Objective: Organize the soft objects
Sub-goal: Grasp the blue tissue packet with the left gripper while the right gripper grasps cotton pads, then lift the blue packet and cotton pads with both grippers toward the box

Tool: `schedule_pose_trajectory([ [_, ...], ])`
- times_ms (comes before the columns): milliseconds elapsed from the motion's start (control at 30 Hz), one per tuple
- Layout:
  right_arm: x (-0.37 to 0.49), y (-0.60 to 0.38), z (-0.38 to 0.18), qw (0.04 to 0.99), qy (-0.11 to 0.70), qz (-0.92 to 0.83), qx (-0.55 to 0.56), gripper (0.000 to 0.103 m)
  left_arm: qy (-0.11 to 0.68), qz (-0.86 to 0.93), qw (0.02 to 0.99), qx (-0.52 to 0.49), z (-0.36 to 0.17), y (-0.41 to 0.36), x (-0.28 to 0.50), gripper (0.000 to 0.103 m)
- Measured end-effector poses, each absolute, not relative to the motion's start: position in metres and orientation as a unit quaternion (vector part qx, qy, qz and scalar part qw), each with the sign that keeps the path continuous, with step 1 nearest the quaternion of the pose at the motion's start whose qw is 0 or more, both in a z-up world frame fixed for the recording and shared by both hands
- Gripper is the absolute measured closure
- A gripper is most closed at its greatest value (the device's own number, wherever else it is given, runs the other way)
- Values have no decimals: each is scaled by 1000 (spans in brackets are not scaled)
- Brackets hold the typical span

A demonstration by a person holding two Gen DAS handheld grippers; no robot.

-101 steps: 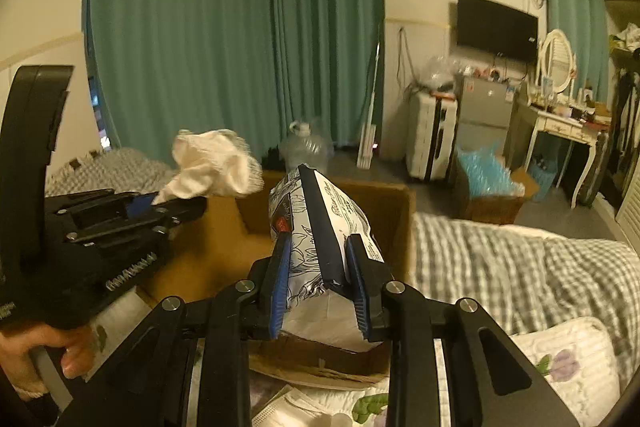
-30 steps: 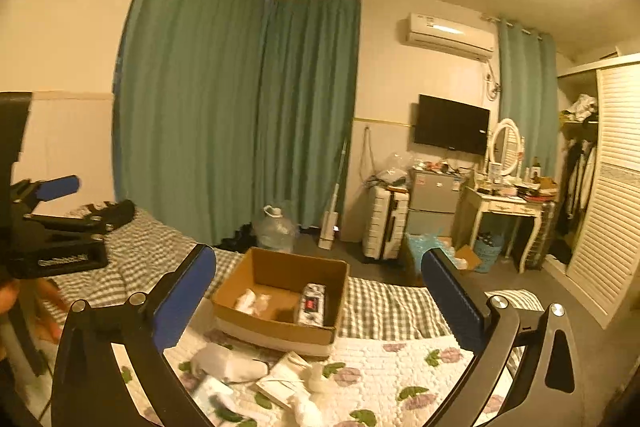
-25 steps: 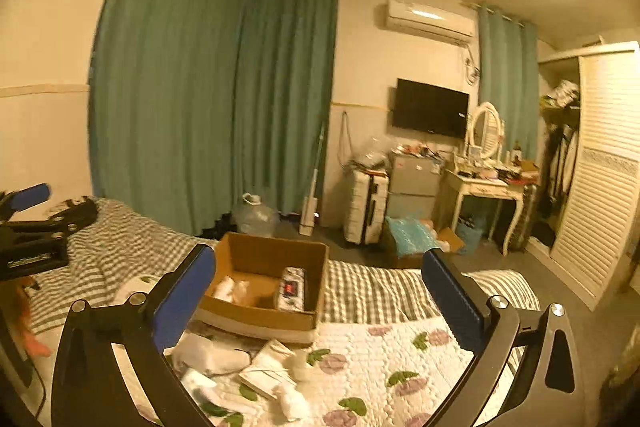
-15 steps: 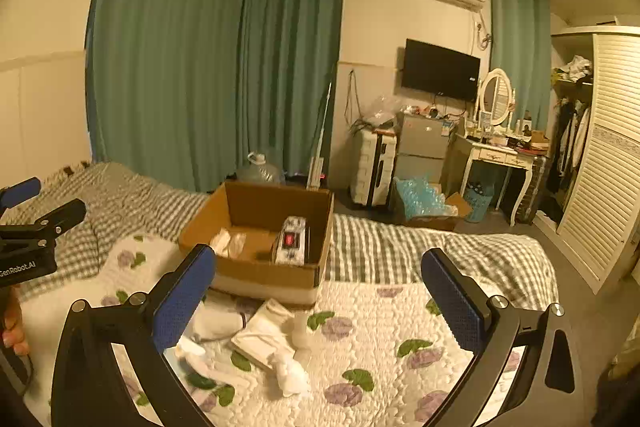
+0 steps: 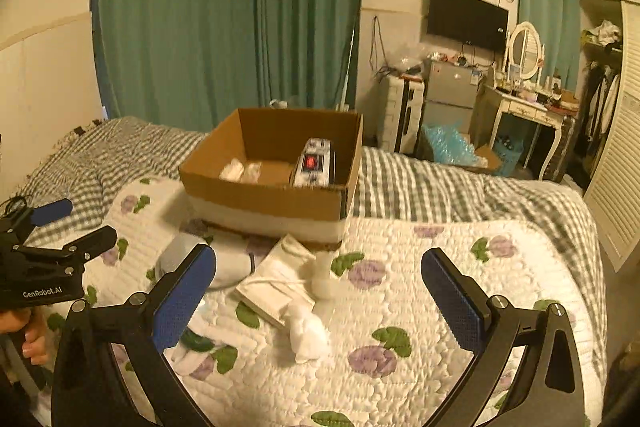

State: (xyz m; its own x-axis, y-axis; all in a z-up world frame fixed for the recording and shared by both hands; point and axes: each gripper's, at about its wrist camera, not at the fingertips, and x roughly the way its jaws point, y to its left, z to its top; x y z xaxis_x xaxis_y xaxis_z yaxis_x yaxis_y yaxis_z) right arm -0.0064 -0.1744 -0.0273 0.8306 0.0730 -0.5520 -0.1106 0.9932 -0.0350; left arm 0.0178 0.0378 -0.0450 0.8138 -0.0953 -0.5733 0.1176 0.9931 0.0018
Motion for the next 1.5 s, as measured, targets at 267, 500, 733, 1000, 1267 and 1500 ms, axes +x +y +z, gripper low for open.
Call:
schedule_pose_trajectory([
  [267, 9, -173, -69, 937, 343, 56, -38, 10, 356, -78, 931, 18, -87, 38, 29, 10],
  [500, 19, -175, -107, 916, 396, 60, -32, 10, 405, -102, 909, 2, -123, 36, 35, 11],
  [733, 27, -169, -131, 899, 431, 60, -54, 16, 427, -112, 897, 22, -150, 26, 39, 18],
  [1000, 35, -171, -149, 885, 460, 54, -56, 29, 423, -151, 893, 34, -160, 12, 34, 73],
  [1267, 34, -173, -153, 882, 465, 62, -48, 86, 415, -176, 892, 31, -155, 8, 28, 84],
  [1500, 22, -176, -133, 899, 432, 46, -46, 88, 404, -165, 899, 34, -145, 10, 21, 86],
])
